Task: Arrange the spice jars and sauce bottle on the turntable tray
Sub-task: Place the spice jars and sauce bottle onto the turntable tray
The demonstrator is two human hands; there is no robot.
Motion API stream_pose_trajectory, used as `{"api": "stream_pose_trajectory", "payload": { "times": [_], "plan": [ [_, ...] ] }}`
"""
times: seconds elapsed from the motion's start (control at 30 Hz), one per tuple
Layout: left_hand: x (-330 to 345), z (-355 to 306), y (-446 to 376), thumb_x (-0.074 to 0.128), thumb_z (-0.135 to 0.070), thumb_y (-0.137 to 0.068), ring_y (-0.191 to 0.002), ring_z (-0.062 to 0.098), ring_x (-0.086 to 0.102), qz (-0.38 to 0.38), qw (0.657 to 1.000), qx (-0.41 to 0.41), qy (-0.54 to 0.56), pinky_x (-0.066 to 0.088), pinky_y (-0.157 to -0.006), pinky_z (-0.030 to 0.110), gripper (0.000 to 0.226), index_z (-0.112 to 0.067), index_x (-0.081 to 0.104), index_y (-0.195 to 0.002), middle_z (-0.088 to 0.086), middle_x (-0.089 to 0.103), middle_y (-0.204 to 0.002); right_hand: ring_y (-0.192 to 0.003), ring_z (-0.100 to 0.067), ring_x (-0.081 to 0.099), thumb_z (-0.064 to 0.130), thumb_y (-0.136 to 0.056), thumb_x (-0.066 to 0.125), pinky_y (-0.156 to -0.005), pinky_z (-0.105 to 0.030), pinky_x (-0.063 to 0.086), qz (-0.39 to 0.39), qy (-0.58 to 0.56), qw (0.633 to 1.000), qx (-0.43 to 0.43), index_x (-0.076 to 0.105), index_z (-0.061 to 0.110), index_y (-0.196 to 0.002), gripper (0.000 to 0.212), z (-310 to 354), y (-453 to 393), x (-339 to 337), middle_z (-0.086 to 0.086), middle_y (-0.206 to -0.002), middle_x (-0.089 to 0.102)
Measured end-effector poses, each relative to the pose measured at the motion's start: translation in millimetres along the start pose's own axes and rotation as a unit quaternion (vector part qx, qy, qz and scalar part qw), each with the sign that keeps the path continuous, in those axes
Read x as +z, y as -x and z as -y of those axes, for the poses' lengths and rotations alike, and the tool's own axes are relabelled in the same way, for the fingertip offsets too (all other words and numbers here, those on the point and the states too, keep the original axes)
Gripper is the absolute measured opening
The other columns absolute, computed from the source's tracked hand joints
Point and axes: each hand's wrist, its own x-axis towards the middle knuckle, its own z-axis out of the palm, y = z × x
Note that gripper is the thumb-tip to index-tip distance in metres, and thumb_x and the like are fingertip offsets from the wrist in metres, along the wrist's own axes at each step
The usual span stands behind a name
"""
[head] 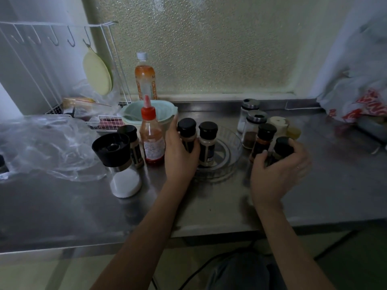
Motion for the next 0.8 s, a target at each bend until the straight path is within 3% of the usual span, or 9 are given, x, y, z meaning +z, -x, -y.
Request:
{"api": "stream_pose_trajectory", "payload": {
  "times": [0.07, 0.2, 0.3, 0.4, 0.47, 0.53, 0.63, 0.7, 0.8],
  "plan": [
    [-2, 0, 1, 0.067, -0.011, -0.081, -0.116, 0.005, 0.044, 0.011, 1.000, -0.005, 0.001, 0.037, -0.093, 0.021, 0.074, -0.011, 0.028, -0.143, 0.007, 0.045, -0.138, -0.124, -0.032, 0.037, 0.019, -0.078, 0.063, -0.102, -0.041, 0.029, 0.020, 0.007, 0.999, 0.025, 0.042, 0.003, -0.127, 0.056, -2, -1, 4, -0.020, -0.134, 0.045],
    [-7, -4, 7, 0.065, -0.005, -0.079, -0.120, 0.015, 0.044, 0.020, 0.999, 0.012, -0.026, 0.037, -0.091, 0.022, 0.075, -0.011, 0.027, -0.144, 0.008, 0.045, -0.136, -0.125, -0.033, 0.040, 0.016, -0.077, 0.066, -0.101, -0.041, 0.031, 0.031, 0.005, 0.999, 0.038, 0.036, 0.004, -0.134, 0.065, -5, -2, 5, -0.019, -0.138, 0.041],
    [-19, -13, 13, 0.060, 0.004, -0.075, -0.115, 0.021, 0.044, -0.084, 0.984, 0.137, -0.075, 0.043, -0.090, 0.027, 0.061, -0.005, 0.041, -0.132, 0.012, 0.047, -0.125, -0.123, -0.034, 0.045, 0.015, -0.077, 0.066, -0.099, -0.052, 0.041, 0.044, -0.016, 0.996, 0.070, 0.030, 0.010, -0.137, 0.070, -10, -4, 5, -0.017, -0.138, 0.042],
    [-33, -17, 27, 0.055, -0.001, -0.075, -0.110, 0.025, 0.045, -0.217, 0.933, 0.262, -0.120, 0.040, -0.097, 0.049, 0.043, -0.006, 0.046, -0.117, 0.009, 0.043, -0.116, -0.121, -0.037, 0.048, 0.013, -0.083, 0.062, -0.096, -0.058, 0.044, 0.076, -0.012, 0.991, 0.109, 0.027, 0.017, -0.137, 0.065, -14, -4, 5, -0.015, -0.136, 0.046],
    [-42, -15, 34, 0.054, -0.004, -0.075, -0.115, 0.026, 0.044, -0.294, 0.911, 0.243, -0.159, 0.030, -0.105, 0.055, 0.042, -0.006, 0.046, -0.116, 0.009, 0.044, -0.119, -0.123, -0.036, 0.047, 0.014, -0.086, 0.061, -0.098, -0.057, 0.042, 0.091, -0.013, 0.987, 0.129, 0.029, 0.014, -0.137, 0.060, -12, -4, 4, -0.015, -0.136, 0.047],
    [-50, -9, 36, 0.058, -0.004, -0.074, -0.121, 0.030, 0.040, -0.329, 0.910, 0.180, -0.178, 0.030, -0.104, 0.063, 0.049, -0.002, 0.044, -0.121, 0.014, 0.045, -0.125, -0.126, -0.028, 0.046, 0.015, -0.087, 0.061, -0.102, -0.048, 0.042, 0.071, -0.074, 0.989, 0.107, 0.032, 0.009, -0.136, 0.058, -6, -3, -1, -0.015, -0.136, 0.047],
    [-57, -6, 33, 0.062, -0.002, -0.073, -0.129, 0.033, 0.030, -0.341, 0.923, 0.055, -0.172, 0.030, -0.102, 0.064, 0.064, 0.006, 0.037, -0.131, 0.028, 0.040, -0.134, -0.122, 0.007, 0.045, 0.009, -0.089, 0.060, -0.101, -0.018, 0.043, 0.037, -0.250, 0.967, 0.033, 0.029, -0.006, -0.134, 0.056, 8, 1, -9, -0.012, -0.132, 0.046],
    [-56, -9, 33, 0.059, -0.002, -0.073, -0.134, 0.033, 0.023, -0.328, 0.932, 0.017, -0.156, 0.025, -0.109, 0.058, 0.071, 0.008, 0.029, -0.137, 0.025, 0.030, -0.142, -0.118, 0.019, 0.043, 0.004, -0.089, 0.058, -0.096, -0.008, 0.041, 0.097, -0.310, 0.946, 0.008, 0.026, 0.000, -0.135, 0.056, 18, 6, -7, 0.002, -0.130, 0.045],
    [-56, -10, 35, 0.058, -0.002, -0.076, -0.139, 0.033, 0.017, -0.310, 0.941, 0.002, -0.133, 0.021, -0.114, 0.051, 0.076, 0.004, 0.021, -0.142, 0.020, 0.020, -0.148, -0.118, 0.011, 0.044, 0.005, -0.087, 0.061, -0.094, -0.004, 0.040, 0.213, -0.308, 0.927, 0.018, 0.027, 0.015, -0.137, 0.061, 31, 12, 5, 0.001, -0.132, 0.048]
  ]
}}
